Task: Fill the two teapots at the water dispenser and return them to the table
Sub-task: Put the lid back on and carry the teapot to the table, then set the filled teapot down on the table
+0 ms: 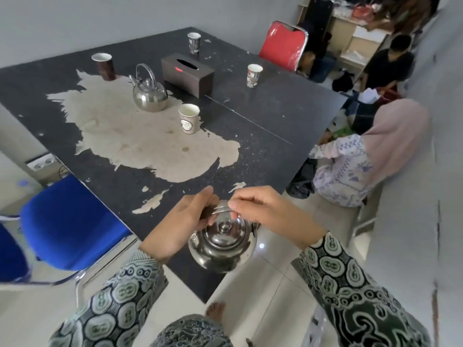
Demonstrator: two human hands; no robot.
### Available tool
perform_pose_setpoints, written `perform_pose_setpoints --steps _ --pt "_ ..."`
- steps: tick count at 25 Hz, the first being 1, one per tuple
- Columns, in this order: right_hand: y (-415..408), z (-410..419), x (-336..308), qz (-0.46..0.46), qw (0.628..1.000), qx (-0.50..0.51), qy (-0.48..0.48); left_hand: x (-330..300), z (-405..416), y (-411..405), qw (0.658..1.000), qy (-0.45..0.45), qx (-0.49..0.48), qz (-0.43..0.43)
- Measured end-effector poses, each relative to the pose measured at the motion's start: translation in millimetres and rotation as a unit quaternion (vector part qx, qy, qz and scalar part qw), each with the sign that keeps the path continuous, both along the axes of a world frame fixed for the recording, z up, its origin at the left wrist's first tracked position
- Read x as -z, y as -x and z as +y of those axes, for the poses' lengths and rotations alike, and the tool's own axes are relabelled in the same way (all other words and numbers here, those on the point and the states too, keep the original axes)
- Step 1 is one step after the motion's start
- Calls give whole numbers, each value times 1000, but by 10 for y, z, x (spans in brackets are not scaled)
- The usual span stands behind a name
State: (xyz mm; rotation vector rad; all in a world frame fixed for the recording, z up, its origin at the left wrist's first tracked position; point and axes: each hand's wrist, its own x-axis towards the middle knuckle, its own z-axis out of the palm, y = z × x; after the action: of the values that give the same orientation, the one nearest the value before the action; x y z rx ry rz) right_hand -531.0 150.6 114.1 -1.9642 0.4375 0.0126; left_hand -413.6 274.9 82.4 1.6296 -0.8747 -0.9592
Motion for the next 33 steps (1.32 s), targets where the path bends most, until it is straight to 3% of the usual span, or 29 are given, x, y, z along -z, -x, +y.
perform_pose_setpoints --steps 7,13,18,25,33 --pt "-563 -1093 -7 -16 999 -18 -24 106 -778 -203 970 79 -214 -81" --pt "-954 -1986 -54 -28 983 -151 -104 420 -1552 204 917 75 -357 -159" --pt "-1151 -2630 -168 -29 950 -239 -198 436 -2328 363 897 25 -361 -254" --pt "-1362 -3384 -240 -35 928 -245 -278 441 -2994 96 875 -41 -310 -371" --pt "-1700 -4315 -13 -3 931 -197 -306 768 -3885 -238 880 -103 -261 -383"
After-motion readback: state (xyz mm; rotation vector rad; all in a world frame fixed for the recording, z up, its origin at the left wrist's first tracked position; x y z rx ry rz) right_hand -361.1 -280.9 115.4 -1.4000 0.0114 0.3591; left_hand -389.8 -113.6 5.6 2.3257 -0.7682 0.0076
